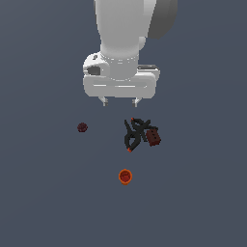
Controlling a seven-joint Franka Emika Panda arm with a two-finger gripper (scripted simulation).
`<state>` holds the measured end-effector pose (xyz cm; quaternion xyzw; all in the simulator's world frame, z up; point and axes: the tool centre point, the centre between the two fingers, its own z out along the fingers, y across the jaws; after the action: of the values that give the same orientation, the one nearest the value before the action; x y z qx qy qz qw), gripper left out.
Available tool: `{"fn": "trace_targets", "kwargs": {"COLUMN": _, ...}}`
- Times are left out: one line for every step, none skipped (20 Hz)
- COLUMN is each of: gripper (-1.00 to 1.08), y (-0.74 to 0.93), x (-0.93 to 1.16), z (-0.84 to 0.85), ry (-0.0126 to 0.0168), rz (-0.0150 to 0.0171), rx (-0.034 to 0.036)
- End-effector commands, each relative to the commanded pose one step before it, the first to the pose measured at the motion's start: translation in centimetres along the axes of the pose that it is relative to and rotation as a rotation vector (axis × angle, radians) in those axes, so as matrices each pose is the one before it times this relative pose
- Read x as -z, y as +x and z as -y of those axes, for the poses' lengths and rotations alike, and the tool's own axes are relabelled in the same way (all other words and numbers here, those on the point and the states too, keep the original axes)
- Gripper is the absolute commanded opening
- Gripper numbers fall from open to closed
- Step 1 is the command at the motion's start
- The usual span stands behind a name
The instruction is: Pick up a designated object from a clutter of objects.
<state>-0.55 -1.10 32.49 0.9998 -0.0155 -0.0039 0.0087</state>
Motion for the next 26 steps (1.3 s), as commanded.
{"fn": "trace_targets", "kwargs": {"gripper": 1.00, "y": 0.016, "x": 0.236, "z": -0.162, "ry": -0.00481, "rz": -0.00520, "rx": 0.00617}}
{"fn": "trace_targets", "kwargs": {"gripper": 1.00, "y": -0.015, "x": 0.029, "z": 0.035, "ry": 0.00000, "rz": 0.00000, "rx": 0.00000}}
{"fn": "trace_targets", "kwargs": {"gripper": 1.00, "y": 0.006, "x": -0.058, "z": 0.003, "ry": 0.00069, "rz": 0.00070, "rx": -0.00097}}
{"fn": "trace_targets", "kwargs": {"gripper": 1.00, "y": -0.002, "x": -0.074, "z": 0.065, "ry": 0.00000, "rz": 0.00000, "rx": 0.00000}}
{"fn": "trace_targets", "kwargs": {"gripper": 1.00, "y": 0.036, "x": -0.163, "z": 0.086, "ry": 0.00022, "rz": 0.00064, "rx": 0.00099}}
{"fn": "trace_targets", "kwargs": {"gripper": 1.00, "y": 0.030, "x": -0.182, "z": 0.117, "ry": -0.00032, "rz": 0.00000, "rx": 0.00151}}
{"fn": "trace_targets", "kwargs": {"gripper": 1.00, "y": 0.038, "x": -0.229, "z": 0.153, "ry": -0.00055, "rz": -0.00015, "rx": 0.00222}}
{"fn": "trace_targets", "kwargs": {"gripper": 1.00, "y": 0.044, "x": -0.277, "z": 0.186, "ry": -0.00072, "rz": -0.00025, "rx": 0.00279}}
{"fn": "trace_targets", "kwargs": {"gripper": 1.00, "y": 0.050, "x": -0.329, "z": 0.224, "ry": -0.00081, "rz": -0.00027, "rx": 0.00331}}
{"fn": "trace_targets", "kwargs": {"gripper": 1.00, "y": 0.054, "x": -0.385, "z": 0.259, "ry": -0.00079, "rz": -0.00021, "rx": 0.00366}}
{"fn": "trace_targets", "kwargs": {"gripper": 1.00, "y": 0.056, "x": -0.442, "z": 0.296, "ry": -0.00078, "rz": -0.00015, "rx": 0.00404}}
{"fn": "trace_targets", "kwargs": {"gripper": 1.00, "y": 0.057, "x": -0.496, "z": 0.339, "ry": -0.00080, "rz": -0.00013, "rx": 0.00456}}
{"fn": "trace_targets", "kwargs": {"gripper": 1.00, "y": 0.055, "x": -0.545, "z": 0.373, "ry": -0.00084, "rz": -0.00018, "rx": 0.00505}}
{"fn": "trace_targets", "kwargs": {"gripper": 1.00, "y": 0.052, "x": -0.594, "z": 0.408, "ry": -0.00088, "rz": -0.00025, "rx": 0.00560}}
{"fn": "trace_targets", "kwargs": {"gripper": 1.00, "y": 0.046, "x": -0.644, "z": 0.447, "ry": -0.00089, "rz": -0.00030, "rx": 0.00618}}
{"fn": "trace_targets", "kwargs": {"gripper": 1.00, "y": 0.038, "x": -0.696, "z": 0.488, "ry": -0.00085, "rz": -0.00032, "rx": 0.00672}}
{"fn": "trace_targets", "kwargs": {"gripper": 1.00, "y": 0.027, "x": -0.747, "z": 0.527, "ry": -0.00078, "rz": -0.00034, "rx": 0.00724}}
{"fn": "trace_targets", "kwargs": {"gripper": 1.00, "y": 0.013, "x": -0.797, "z": 0.567, "ry": -0.00070, "rz": -0.00038, "rx": 0.00782}}
{"fn": "trace_targets", "kwargs": {"gripper": 1.00, "y": -0.004, "x": -0.845, "z": 0.607, "ry": -0.00059, "rz": -0.00042, "rx": 0.00837}}
{"fn": "trace_targets", "kwargs": {"gripper": 1.00, "y": -0.025, "x": -0.894, "z": 0.650, "ry": -0.00045, "rz": -0.00045, "rx": 0.00898}}
{"fn": "trace_targets", "kwargs": {"gripper": 1.00, "y": -0.049, "x": -0.941, "z": 0.690, "ry": -0.00026, "rz": -0.00048, "rx": 0.00953}}
{"fn": "trace_targets", "kwargs": {"gripper": 1.00, "y": -0.077, "x": -0.986, "z": 0.733, "ry": -0.00004, "rz": -0.00052, "rx": 0.01014}}
{"fn": "trace_targets", "kwargs": {"gripper": 1.00, "y": -0.106, "x": -1.006, "z": 0.755, "ry": 0.00021, "rz": -0.00053, "rx": 0.01045}}
{"fn": "trace_targets", "kwargs": {"gripper": 1.00, "y": -0.132, "x": -0.998, "z": 0.759, "ry": 0.00047, "rz": -0.00052, "rx": 0.01051}}
{"fn": "trace_targets", "kwargs": {"gripper": 1.00, "y": -0.159, "x": -0.991, "z": 0.761, "ry": 0.00073, "rz": -0.00051, "rx": 0.01055}}
{"fn": "trace_targets", "kwargs": {"gripper": 1.00, "y": -0.185, "x": -0.982, "z": 0.763, "ry": 0.00100, "rz": -0.00050, "rx": 0.01058}}
